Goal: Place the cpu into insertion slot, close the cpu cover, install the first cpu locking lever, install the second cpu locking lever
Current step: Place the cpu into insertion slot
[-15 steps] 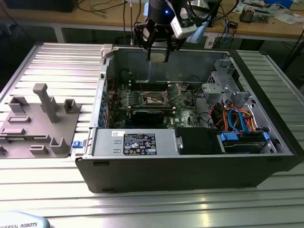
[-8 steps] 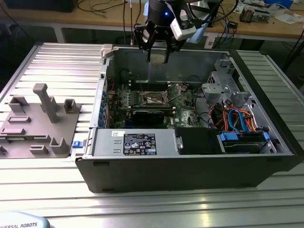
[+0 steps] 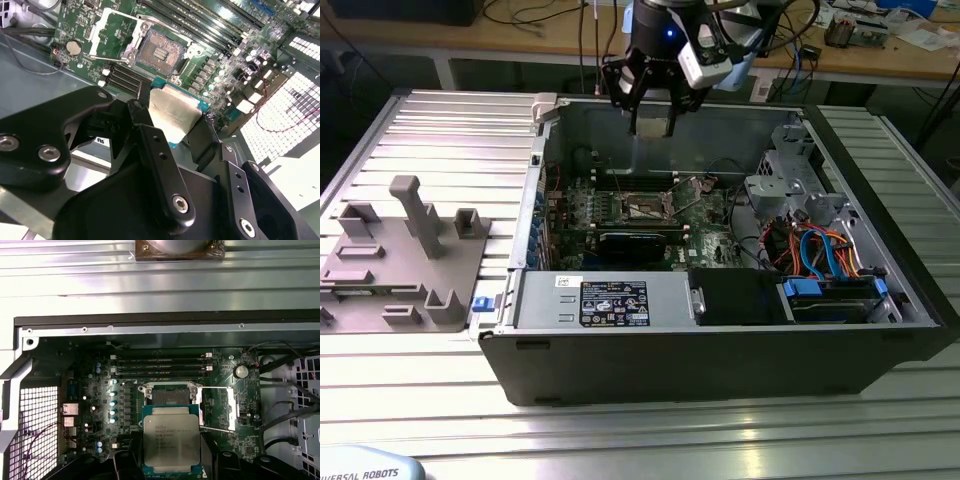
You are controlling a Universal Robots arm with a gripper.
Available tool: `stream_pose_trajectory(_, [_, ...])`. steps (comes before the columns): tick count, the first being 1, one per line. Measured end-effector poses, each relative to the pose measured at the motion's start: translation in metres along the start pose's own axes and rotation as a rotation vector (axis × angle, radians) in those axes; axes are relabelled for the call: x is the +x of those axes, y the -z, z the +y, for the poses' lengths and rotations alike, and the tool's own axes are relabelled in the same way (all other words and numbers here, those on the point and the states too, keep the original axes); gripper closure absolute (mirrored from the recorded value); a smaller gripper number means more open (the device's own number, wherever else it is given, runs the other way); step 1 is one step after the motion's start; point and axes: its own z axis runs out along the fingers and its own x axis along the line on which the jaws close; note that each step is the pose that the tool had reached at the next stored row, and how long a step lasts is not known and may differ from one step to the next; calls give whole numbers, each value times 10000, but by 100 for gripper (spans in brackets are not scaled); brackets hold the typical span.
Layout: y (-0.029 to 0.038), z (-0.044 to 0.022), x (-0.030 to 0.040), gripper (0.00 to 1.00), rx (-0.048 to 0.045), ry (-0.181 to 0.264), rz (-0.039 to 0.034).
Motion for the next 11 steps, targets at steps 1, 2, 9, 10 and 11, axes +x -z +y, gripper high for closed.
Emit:
stream_pose_trajectory(1, [-7,0,0,46,1,1,0])
stream_pose_trajectory(2, [-13,-1,-1,46,1,1,0])
stream_pose_trajectory(9, [-75,-5,-16,46,1,0,0])
stream_pose_trajectory(10, [-81,-5,-16,46,1,-1,0])
stream_pose_trajectory(11, [-89,-6,-16,46,2,-1,1])
